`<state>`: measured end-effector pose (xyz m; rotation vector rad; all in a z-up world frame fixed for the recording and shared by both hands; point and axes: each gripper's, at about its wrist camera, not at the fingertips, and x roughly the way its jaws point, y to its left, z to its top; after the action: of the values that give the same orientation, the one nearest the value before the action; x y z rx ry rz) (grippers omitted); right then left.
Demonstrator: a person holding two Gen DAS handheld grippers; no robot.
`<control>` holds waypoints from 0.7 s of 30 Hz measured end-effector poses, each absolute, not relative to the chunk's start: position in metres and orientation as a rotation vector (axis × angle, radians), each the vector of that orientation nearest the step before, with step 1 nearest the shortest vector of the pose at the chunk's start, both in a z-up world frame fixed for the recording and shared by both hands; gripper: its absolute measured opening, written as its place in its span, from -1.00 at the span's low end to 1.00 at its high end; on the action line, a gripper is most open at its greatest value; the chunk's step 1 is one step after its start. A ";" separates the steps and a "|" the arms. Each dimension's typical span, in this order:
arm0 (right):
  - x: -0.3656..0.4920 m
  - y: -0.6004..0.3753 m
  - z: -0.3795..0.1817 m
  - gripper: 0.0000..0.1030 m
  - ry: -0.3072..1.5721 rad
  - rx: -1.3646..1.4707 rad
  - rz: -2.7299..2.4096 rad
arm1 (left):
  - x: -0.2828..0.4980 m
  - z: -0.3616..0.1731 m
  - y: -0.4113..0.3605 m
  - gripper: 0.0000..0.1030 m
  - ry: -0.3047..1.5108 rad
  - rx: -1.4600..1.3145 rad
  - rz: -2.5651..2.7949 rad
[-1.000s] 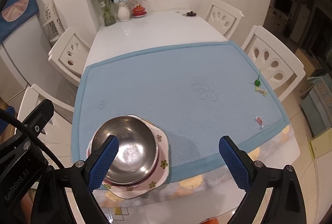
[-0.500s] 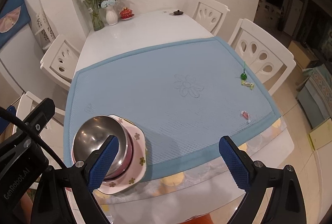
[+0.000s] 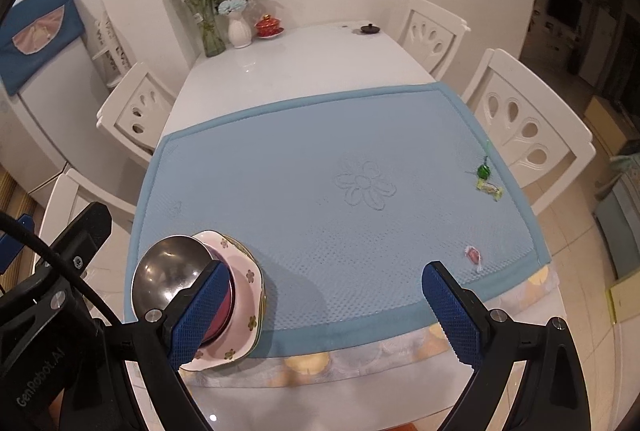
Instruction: Organize plates and bowls
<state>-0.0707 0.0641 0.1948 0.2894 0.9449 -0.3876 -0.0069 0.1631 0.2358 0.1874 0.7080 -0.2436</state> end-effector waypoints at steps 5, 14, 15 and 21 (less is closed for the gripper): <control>-0.071 0.047 0.194 0.87 0.947 0.294 -0.361 | -0.008 0.238 0.148 0.96 0.707 0.199 -0.217; -0.070 0.015 0.191 0.87 0.951 0.315 -0.349 | -0.005 0.236 0.126 0.96 0.726 0.190 -0.181; -0.070 0.013 0.191 0.87 0.952 0.314 -0.347 | -0.005 0.235 0.125 0.96 0.728 0.187 -0.174; -0.069 0.007 0.187 0.87 0.972 0.290 -0.325 | -0.009 0.229 0.123 0.96 0.716 0.179 -0.141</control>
<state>-0.0688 0.0072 0.1865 0.2897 0.9717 -0.3245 -0.0095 0.1225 0.2290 0.1792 0.7158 -0.1408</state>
